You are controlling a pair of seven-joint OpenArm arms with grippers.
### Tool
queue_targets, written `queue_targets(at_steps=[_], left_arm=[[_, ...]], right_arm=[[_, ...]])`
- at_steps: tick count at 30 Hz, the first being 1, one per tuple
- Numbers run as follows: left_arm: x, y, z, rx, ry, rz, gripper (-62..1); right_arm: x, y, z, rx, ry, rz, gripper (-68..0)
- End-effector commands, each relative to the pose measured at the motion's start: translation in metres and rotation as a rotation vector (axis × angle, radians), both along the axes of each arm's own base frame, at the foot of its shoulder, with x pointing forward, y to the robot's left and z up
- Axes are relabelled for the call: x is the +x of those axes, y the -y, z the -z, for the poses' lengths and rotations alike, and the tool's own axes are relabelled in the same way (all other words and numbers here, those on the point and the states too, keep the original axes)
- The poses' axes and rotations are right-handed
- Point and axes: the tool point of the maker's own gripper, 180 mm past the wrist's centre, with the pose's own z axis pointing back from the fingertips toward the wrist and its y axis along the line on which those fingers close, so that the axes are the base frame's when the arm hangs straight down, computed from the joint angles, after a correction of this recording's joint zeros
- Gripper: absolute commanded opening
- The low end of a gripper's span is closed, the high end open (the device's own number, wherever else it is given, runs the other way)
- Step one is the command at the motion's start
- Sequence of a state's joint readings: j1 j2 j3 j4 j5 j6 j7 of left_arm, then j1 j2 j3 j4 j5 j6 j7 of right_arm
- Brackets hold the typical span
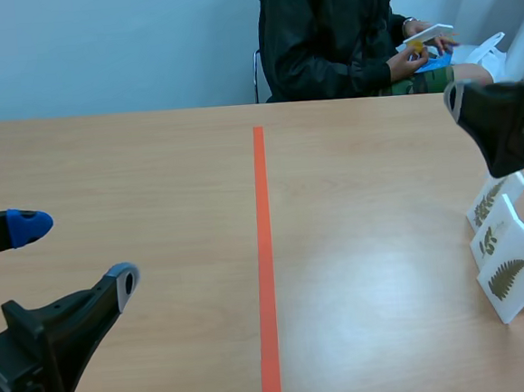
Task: Sort the leaf by its shape. The table is split by an orange tape line. A compound leaf with several leaflets goes to the left side, a simple leaf with one blade goes to the right side. Return to the home posture when a red brick is placed on the table.
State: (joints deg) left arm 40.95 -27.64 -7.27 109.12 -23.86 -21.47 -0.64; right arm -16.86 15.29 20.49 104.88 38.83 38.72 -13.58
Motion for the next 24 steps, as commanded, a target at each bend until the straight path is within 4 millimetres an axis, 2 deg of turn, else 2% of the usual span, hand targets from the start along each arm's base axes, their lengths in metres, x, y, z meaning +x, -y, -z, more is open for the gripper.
queue_targets(at_steps=[1,5,8,15,20,24], left_arm=[[0.001,0.002,-0.006,-0.023,0.018,0.000,1.4],[0.001,0.002,-0.006,-0.023,0.018,0.000,1.4],[0.001,0.002,-0.006,-0.023,0.018,0.000,1.4],[0.001,0.002,-0.006,-0.023,0.018,0.000,1.4],[0.001,0.002,-0.006,-0.023,0.019,0.000,1.4],[0.001,0.002,-0.006,-0.023,0.019,0.000,1.4]], right_arm=[[0.002,0.006,-0.001,-0.024,0.003,-0.001,-3.5],[0.003,0.008,0.002,-0.047,-0.017,0.000,-3.5],[0.004,0.000,0.010,-0.056,-0.054,-0.016,-3.5],[0.006,-0.039,0.033,-0.086,-0.100,-0.083,-3.5],[-0.001,-0.075,0.049,-0.087,-0.138,-0.153,-3.5],[-0.007,-0.095,0.062,-0.105,-0.171,-0.185,-3.5]])
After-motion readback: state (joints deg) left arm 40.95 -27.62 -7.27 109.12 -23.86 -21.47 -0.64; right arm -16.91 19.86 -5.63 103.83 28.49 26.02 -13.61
